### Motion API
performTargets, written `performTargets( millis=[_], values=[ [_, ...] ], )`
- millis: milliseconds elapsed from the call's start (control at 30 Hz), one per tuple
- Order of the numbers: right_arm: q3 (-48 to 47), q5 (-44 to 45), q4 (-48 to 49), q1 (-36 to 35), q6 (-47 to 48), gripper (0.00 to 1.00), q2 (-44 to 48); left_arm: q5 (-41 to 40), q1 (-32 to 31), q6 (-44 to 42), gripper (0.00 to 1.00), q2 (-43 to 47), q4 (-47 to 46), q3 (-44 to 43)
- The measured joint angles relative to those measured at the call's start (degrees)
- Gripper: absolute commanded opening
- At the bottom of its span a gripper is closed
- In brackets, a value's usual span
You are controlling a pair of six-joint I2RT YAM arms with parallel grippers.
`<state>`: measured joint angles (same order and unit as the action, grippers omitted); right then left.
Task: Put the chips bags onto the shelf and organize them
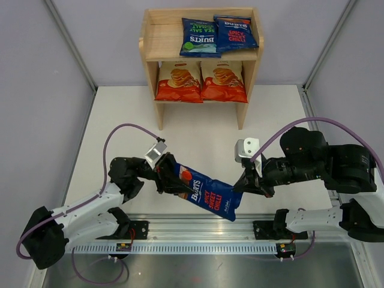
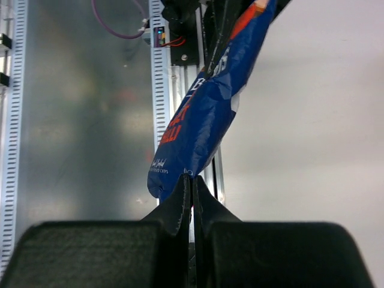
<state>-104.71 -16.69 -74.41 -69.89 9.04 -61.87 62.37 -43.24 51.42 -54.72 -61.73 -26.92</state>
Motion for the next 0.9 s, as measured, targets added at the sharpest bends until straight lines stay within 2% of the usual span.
performTargets(
  millis=[33, 133, 200, 233, 267, 300, 333, 367, 567, 700, 900],
  values=[
    [0.3, 1.1, 0.2, 0.0, 0.0, 0.00, 0.3, -0.1, 0.0, -0.5, 0.09, 0.4, 0.9, -0.1],
    [2.2, 3.1, 1.5, 0.0, -0.1, 0.00, 0.9, -0.9, 0.0, -2.9, 0.02, 2.1, 5.4, -0.6],
    [3.8, 4.2, 3.0, -0.1, -0.4, 0.11, 1.4, -1.3, 0.0, -4.3, 0.01, 3.4, 8.6, -0.8],
    [4.7, 4.9, 3.9, -0.1, -0.7, 0.38, 1.9, -1.6, 0.0, -5.0, 0.01, 4.2, 10.0, -0.9],
    [5.7, 5.8, 4.9, -0.1, -1.4, 0.57, 2.6, -2.0, 0.0, -5.6, 0.00, 5.1, 11.5, -0.9],
    [7.0, 6.9, 6.3, -0.1, -1.7, 0.82, 3.5, -2.6, 0.0, -6.4, 0.00, 6.0, 13.2, -1.2],
    [8.2, 8.3, 7.7, -0.2, -2.3, 0.95, 4.6, -3.3, 0.0, -7.3, 0.00, 6.8, 14.8, -1.5],
    [9.6, 10.2, 9.7, -0.2, -2.8, 0.99, 6.0, -4.1, 0.0, -8.1, 0.00, 7.9, 16.7, -1.9],
    [19.2, 19.2, 21.1, -0.2, -10.6, 1.00, 16.4, -8.9, 0.0, -12.6, 0.00, 12.5, 24.8, -4.6],
    [29.3, 20.0, 31.7, -0.2, -20.4, 1.00, 23.7, -14.0, 0.0, -12.9, 0.00, 13.9, 26.2, -4.6],
    [40.0, 19.1, 42.6, -0.2, -30.2, 1.00, 28.8, -25.3, 0.0, -10.5, 0.00, 14.0, 26.6, -4.9]
  ],
)
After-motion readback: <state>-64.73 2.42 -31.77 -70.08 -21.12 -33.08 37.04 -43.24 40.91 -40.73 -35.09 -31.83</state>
